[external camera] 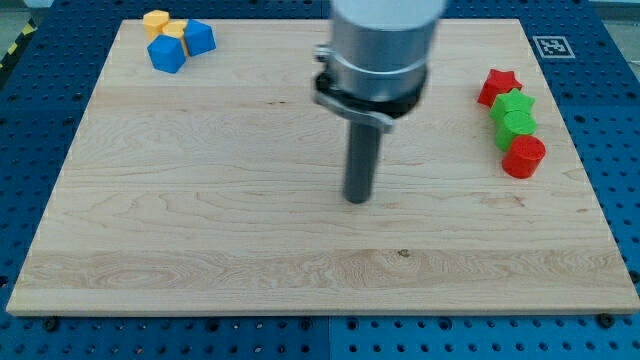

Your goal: Point at the yellow hexagon

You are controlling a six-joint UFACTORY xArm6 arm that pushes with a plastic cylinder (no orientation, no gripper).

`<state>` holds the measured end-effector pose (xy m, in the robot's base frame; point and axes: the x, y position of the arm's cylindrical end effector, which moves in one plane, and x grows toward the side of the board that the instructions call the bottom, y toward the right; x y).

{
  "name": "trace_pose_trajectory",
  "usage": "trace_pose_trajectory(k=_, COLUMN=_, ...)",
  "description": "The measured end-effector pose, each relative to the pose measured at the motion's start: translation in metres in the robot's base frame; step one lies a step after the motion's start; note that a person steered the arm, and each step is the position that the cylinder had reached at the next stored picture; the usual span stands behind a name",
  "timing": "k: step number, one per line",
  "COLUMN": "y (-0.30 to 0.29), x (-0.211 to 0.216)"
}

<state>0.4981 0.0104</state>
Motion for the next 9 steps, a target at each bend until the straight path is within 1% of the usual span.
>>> trace_pose_trajectory(k=1, y=-0.062, x=-0.028)
trace_pose_trajectory(k=2, y=-0.128, x=-0.075)
trace_pose_trajectory(k=3, y=-0.207, x=-0.121)
trace_pose_trajectory(k=4, y=-0.252, x=-0.149)
trace_pose_trajectory(k=5, y=-0.252, x=-0.151)
trace_pose_trajectory(k=6, y=-0.268, x=-0.191)
trace_pose_trajectory(k=7, y=-0.283, x=-0.220)
trace_pose_trajectory(k=8, y=-0.285, x=-0.254)
trace_pose_trajectory(k=9, y=-0.289, x=-0.300)
